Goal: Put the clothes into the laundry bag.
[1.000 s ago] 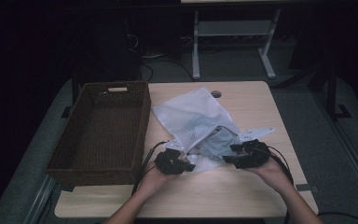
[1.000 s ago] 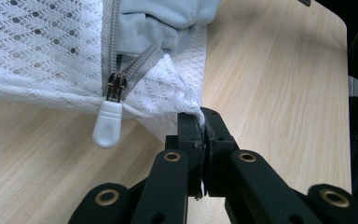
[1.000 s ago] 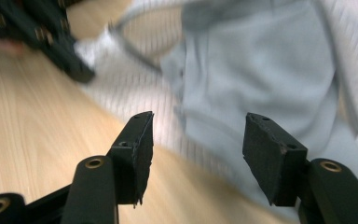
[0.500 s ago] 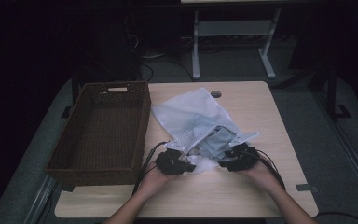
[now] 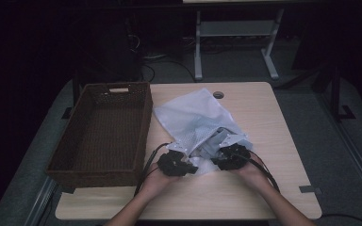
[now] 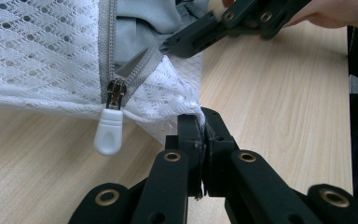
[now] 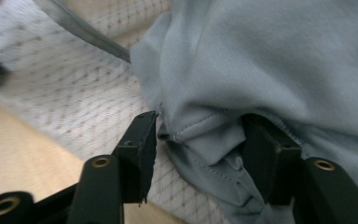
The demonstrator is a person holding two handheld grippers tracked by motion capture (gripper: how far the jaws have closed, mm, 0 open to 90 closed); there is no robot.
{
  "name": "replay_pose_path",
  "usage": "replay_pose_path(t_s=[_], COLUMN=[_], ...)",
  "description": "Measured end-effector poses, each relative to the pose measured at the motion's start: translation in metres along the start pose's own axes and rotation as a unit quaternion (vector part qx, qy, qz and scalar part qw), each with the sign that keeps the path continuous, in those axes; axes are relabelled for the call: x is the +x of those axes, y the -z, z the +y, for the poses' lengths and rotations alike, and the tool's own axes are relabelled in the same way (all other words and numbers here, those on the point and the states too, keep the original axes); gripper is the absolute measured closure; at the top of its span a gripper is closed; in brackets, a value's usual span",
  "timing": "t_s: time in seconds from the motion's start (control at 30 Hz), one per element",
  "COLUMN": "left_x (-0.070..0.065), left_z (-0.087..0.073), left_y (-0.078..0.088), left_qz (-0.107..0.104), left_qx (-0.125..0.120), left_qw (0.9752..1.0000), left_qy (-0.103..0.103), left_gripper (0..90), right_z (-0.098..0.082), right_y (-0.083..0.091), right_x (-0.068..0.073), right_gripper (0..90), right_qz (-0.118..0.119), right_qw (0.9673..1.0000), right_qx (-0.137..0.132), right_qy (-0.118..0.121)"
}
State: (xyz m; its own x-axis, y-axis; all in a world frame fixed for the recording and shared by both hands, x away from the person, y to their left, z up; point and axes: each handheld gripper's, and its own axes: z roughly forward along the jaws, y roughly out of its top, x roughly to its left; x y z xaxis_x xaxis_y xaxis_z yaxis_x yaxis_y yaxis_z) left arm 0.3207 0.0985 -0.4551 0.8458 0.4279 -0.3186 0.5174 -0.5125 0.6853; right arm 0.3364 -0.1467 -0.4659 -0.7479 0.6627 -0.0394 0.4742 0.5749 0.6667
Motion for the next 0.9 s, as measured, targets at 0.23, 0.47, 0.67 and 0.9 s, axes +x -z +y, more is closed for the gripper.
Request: replay_pose_path(t_s=[0.23,0.47,0.67,0.9], left_x=[0.000,0.001,0.002,0.002], left_z=[0.000,0.000,0.000,0.000], left_y=[0.000,0.000,0.000,0.000], left_qz=[0.001,0.002,0.006,0.005], left_qx=[0.000,0.003,0.002,0.005], left_qw=[1.0000,1.0000,1.0000,1.0000], left_qy=[-0.001,0.000,0.000,-0.001], left_gripper=[87.5,87.5,87.5,87.7], right_z=[0.000,0.009,0.028,0.045], right_y=[0.000,0.012,0.010,-0.006], right_x=[0.004,-0.003,0.002,0.012], right_gripper=[75.8,76.8,77.1,77.0], right_qz=[-0.031,0.012,0.042,0.042], right_qw=[0.9994,0.9991,0.9967,0.9969], right_qx=[-0.002,-0.035,-0.063,-0.063], right_qy=[0.016,-0.019,-0.028,-0.021])
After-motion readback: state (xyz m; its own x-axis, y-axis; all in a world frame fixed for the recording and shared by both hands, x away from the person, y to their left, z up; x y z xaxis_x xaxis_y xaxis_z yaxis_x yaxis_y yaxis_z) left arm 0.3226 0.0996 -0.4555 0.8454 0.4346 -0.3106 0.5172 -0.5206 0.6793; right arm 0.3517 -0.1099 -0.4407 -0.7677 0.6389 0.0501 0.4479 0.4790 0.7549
